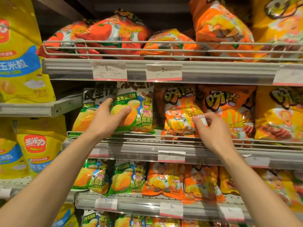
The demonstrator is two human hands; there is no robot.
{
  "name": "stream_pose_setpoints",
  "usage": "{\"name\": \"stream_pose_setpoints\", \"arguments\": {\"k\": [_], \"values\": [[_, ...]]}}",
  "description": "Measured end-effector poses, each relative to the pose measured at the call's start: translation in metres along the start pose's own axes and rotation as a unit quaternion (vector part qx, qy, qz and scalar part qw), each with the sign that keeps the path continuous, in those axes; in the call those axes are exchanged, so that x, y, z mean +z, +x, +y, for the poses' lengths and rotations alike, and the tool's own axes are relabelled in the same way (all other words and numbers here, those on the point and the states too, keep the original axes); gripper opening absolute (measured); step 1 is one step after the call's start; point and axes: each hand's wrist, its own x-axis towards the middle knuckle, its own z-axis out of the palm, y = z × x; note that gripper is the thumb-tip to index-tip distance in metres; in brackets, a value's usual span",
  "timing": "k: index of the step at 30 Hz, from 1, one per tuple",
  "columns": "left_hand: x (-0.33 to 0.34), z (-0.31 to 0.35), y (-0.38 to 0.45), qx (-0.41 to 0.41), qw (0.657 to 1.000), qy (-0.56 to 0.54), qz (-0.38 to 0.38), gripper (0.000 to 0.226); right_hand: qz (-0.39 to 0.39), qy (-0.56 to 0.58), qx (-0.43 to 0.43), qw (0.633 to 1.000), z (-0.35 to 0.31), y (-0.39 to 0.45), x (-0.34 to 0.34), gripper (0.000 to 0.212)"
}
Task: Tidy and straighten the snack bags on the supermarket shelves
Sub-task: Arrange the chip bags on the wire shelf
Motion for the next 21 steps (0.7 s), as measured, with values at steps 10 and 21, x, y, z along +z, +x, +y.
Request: {"name": "stream_pose_setpoints", "arguments": {"k": [10, 21], "values": [[0.025, -0.007, -0.005, 0.039, 0.977, 0.2, -0.061, 0.075, 0.038, -0.068, -0.02, 0.997, 0.004, -0.013, 0.018, 0.045], [0.042, -0.004, -0.027, 0.205, 0.939, 0.276, 0.029, 0.063, 0.111, -0.143, -0.116, 0.977, 0.017, -0.018, 0.001, 0.038]]}}
